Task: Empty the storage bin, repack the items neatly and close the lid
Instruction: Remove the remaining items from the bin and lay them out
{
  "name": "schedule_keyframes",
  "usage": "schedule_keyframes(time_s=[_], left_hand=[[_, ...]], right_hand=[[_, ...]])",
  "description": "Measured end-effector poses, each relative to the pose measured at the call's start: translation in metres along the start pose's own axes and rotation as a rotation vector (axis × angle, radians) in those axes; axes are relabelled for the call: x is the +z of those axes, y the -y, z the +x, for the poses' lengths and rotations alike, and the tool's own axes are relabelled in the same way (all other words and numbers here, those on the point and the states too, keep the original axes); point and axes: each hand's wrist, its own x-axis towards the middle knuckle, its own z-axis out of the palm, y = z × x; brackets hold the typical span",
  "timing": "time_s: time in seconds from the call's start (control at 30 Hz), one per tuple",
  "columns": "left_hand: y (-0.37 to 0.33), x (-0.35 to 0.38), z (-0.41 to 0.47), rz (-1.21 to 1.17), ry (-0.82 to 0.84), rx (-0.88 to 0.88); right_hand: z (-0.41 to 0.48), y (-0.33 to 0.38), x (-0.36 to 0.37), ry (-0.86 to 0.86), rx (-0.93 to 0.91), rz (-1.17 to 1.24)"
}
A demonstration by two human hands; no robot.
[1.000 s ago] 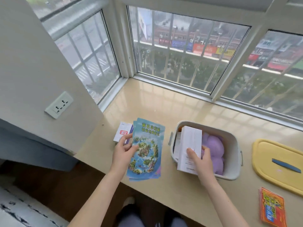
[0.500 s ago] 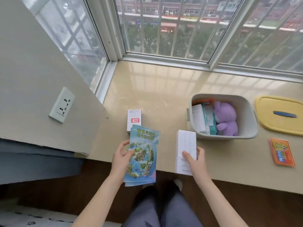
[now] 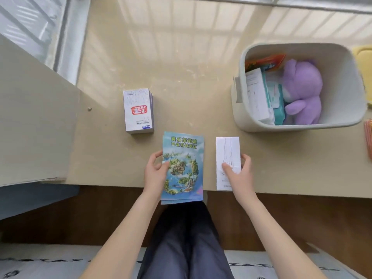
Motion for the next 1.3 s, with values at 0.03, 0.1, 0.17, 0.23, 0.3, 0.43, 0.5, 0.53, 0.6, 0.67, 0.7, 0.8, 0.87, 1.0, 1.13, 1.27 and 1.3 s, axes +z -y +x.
schedule_keyframes(time_s=[0.03, 0.1, 0.17, 0.23, 0.3, 0.43, 0.5, 0.53, 0.6, 0.67, 0.7, 0.8, 0.87, 1.0, 1.13, 1.27, 1.3], left_hand=[[0.001, 0.004, 0.006, 0.0, -0.003, 0.018], [0.003, 0.013, 0.017, 0.015, -0.011, 0.058], [0.005, 0.019, 0.026, 0.059, -0.043, 0.108], [0.009, 0.022, 0.035, 0.132, -0.087, 0.167], [0.015, 0.022, 0.042, 0.222, -0.136, 0.215], [0.025, 0.021, 0.047, 0.373, -0.203, 0.269], [0.029, 0.022, 0.048, 0.425, -0.223, 0.302], [0.03, 0.021, 0.048, 0.441, -0.224, 0.313], [0.032, 0.02, 0.049, 0.452, -0.216, 0.31], [0.028, 0.019, 0.048, 0.461, -0.212, 0.305], [0.025, 0.018, 0.045, 0.47, -0.214, 0.307], [0.003, 0.013, 0.028, 0.553, -0.189, 0.369], [-0.018, 0.006, 0.008, 0.626, -0.151, 0.469], [-0.075, -0.012, -0.051, 0.763, -0.11, 0.735], [-0.133, -0.023, -0.118, 0.827, -0.113, 0.968], [-0.165, -0.026, -0.175, 0.88, -0.111, 1.176], [-0.167, -0.027, -0.185, 0.894, -0.098, 1.212]], right_hand=[[0.006, -0.004, 0.003, 0.003, -0.003, -0.006], [0.016, -0.009, 0.008, 0.0, -0.017, -0.027], [0.024, -0.013, 0.011, -0.028, -0.06, -0.088], [0.03, -0.016, 0.015, -0.079, -0.114, -0.196], [0.032, -0.018, 0.019, -0.125, -0.129, -0.297], [0.032, -0.024, 0.022, -0.22, -0.196, -0.401], [0.031, -0.025, 0.02, -0.208, -0.238, -0.36], [0.031, -0.025, 0.019, -0.193, -0.248, -0.342], [0.032, -0.024, 0.018, -0.172, -0.259, -0.323], [0.03, -0.021, 0.016, -0.17, -0.271, -0.317], [0.028, -0.017, 0.013, -0.176, -0.283, -0.321], [0.015, 0.002, 0.0, -0.183, -0.359, -0.355], [-0.001, 0.024, -0.012, -0.167, -0.422, -0.366], [-0.048, 0.085, -0.042, -0.187, -0.614, -0.416], [-0.104, 0.146, -0.078, -0.246, -0.798, -0.413], [-0.147, 0.178, -0.106, -0.328, -0.986, -0.477], [-0.154, 0.179, -0.111, -0.34, -1.006, -0.493]])
